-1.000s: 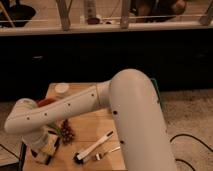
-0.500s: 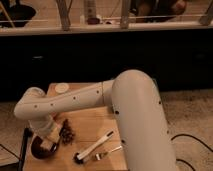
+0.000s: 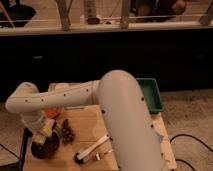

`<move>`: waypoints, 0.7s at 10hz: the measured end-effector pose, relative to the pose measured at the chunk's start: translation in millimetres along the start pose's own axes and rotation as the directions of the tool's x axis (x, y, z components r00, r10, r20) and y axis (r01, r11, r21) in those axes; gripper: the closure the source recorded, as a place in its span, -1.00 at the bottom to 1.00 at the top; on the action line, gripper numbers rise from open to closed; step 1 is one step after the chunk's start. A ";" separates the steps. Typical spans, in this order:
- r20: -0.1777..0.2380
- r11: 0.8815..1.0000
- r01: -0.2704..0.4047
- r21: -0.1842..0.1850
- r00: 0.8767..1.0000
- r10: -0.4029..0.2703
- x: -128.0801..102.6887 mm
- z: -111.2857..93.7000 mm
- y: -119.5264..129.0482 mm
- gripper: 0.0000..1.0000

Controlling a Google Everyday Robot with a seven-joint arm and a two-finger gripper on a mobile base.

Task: Wipe purple bowl with eraser

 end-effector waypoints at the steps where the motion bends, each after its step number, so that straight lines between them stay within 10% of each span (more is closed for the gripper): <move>1: -0.004 0.999 0.052 0.001 0.999 -0.052 -10.7 -1.7 -14.6 1.00; 7: 0.006 0.991 0.131 -0.014 0.991 -0.131 -73.7 -0.2 4.6 1.00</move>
